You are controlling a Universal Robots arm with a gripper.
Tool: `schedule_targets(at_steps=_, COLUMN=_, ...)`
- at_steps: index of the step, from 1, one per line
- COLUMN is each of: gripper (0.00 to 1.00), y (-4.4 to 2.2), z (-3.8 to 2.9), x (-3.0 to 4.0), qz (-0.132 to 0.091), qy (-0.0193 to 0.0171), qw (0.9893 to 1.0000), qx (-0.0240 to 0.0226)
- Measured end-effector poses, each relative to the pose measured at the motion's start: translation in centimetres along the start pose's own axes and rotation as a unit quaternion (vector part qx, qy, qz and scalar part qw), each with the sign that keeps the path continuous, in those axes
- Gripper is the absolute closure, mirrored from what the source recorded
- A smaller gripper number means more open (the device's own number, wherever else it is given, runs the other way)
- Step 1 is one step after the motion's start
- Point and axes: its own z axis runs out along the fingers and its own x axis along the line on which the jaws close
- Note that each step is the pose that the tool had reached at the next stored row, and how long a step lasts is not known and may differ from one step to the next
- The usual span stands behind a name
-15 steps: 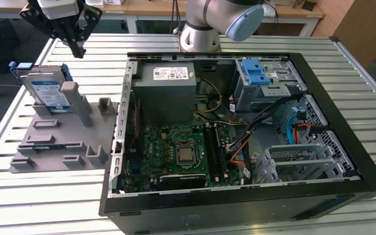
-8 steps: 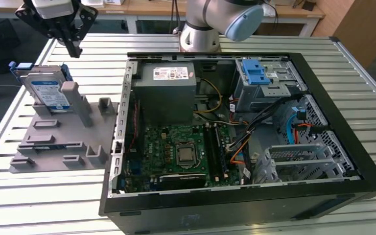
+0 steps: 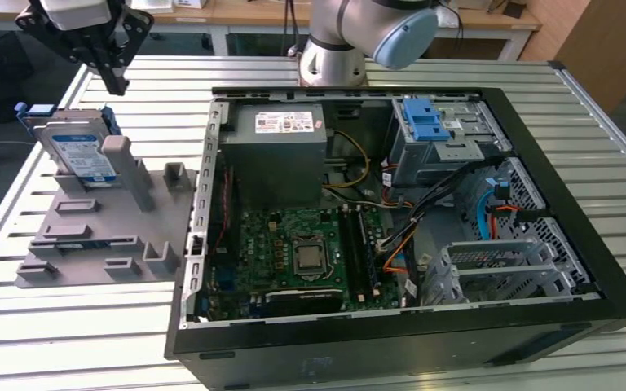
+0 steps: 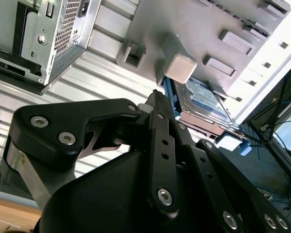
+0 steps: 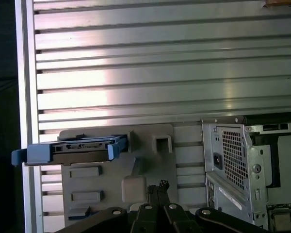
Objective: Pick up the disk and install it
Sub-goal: 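Reach for the disk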
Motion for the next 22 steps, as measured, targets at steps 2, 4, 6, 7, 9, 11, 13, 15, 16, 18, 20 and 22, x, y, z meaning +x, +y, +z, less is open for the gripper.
schedule_targets(at_steps=2, gripper=0.89, y=0.04, z=0.02, x=0.26, qz=0.000, qy=0.0001, qw=1.0000, qx=0.0000)
schedule_targets(at_steps=4, gripper=0.89, y=0.08, z=0.03, x=0.55, qz=0.000, qy=0.0002, qw=1.0000, qx=0.0000)
schedule_targets(at_steps=6, gripper=0.89, y=0.12, z=0.05, x=0.84, qz=0.000, qy=0.0002, qw=1.0000, qx=0.0000)
schedule_targets(at_steps=7, gripper=0.89, y=0.13, z=0.06, x=1.01, qz=0.000, qy=0.0003, qw=1.0000, qx=0.0000)
schedule_targets(at_steps=9, gripper=0.89, y=0.17, z=0.07, x=1.50, qz=0.000, qy=0.0003, qw=1.0000, qx=0.0000)
schedule_targets(at_steps=11, gripper=0.89, y=0.23, z=0.10, x=2.01, qz=0.000, qy=0.0003, qw=1.0000, qx=0.0000)
schedule_targets(at_steps=13, gripper=0.89, y=0.30, z=0.12, x=2.47, qz=0.000, qy=0.0003, qw=1.0000, qx=0.0000)
schedule_targets(at_steps=15, gripper=0.89, y=0.37, z=0.14, x=2.91, qz=0.000, qy=0.0003, qw=1.0000, qx=0.0000)
schedule_targets(at_steps=16, gripper=0.89, y=0.41, z=0.15, x=3.14, qz=0.000, qy=0.0003, qw=1.0000, qx=0.0000)
schedule_targets(at_steps=18, gripper=0.89, y=0.48, z=0.18, x=3.58, qz=0.000, qy=0.0003, qw=1.0000, qx=0.0000)
schedule_targets(at_steps=20, gripper=0.89, y=0.56, z=0.20, x=4.01, qz=0.000, qy=0.0003, qw=1.0000, qx=0.0000)
schedule_targets(at_steps=22, gripper=0.89, y=0.63, z=0.22, x=4.43, qz=0.000, qy=0.0003, qw=1.0000, qx=0.0000)
